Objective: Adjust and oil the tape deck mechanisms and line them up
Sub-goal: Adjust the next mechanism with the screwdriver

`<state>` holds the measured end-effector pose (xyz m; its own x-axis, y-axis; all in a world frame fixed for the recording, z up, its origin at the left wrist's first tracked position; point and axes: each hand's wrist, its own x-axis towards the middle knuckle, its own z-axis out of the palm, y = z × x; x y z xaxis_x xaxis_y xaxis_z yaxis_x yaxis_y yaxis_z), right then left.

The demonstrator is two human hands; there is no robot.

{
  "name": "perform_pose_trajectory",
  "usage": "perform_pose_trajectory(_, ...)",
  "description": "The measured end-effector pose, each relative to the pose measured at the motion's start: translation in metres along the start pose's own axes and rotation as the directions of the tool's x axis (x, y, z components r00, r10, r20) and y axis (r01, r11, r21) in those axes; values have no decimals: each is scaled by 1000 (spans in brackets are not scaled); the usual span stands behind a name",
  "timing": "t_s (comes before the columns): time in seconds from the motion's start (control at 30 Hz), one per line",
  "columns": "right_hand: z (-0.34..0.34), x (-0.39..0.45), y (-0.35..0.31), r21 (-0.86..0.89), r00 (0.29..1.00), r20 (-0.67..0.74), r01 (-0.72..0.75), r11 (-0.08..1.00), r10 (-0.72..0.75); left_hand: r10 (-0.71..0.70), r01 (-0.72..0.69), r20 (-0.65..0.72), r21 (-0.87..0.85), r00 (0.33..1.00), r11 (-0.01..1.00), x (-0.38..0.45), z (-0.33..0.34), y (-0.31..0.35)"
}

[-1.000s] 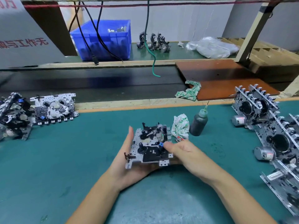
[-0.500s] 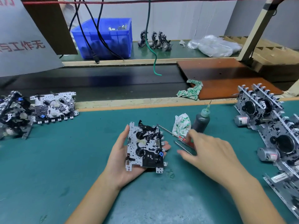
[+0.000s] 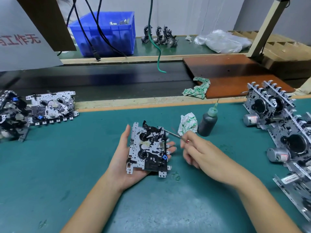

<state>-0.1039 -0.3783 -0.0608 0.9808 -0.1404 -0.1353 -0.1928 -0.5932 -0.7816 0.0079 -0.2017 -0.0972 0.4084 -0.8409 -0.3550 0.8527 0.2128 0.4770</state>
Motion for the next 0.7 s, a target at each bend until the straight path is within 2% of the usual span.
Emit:
perform_pose_trajectory(0.1, 6, 3, -6, 303, 993, 116, -1, 953, -36, -8, 9, -30, 20, 1000, 1000, 0, -1, 0)
perform_pose_trajectory(0.23, 13, 4, -10, 444, 971, 239, -133, 886, 26, -15, 20, -59, 81, 998, 997, 1, -1, 1)
perform_pose_trajectory(0.47, 13, 2, -12, 377, 943, 305, -251, 891, 136, -39, 42, -34, 111, 999, 993, 1, -1, 1)
perform_pose_trajectory(0.7, 11, 3, -9, 432, 901, 393, -355, 829, 181, -38, 40, -25, 95, 999, 995, 0, 2, 1)
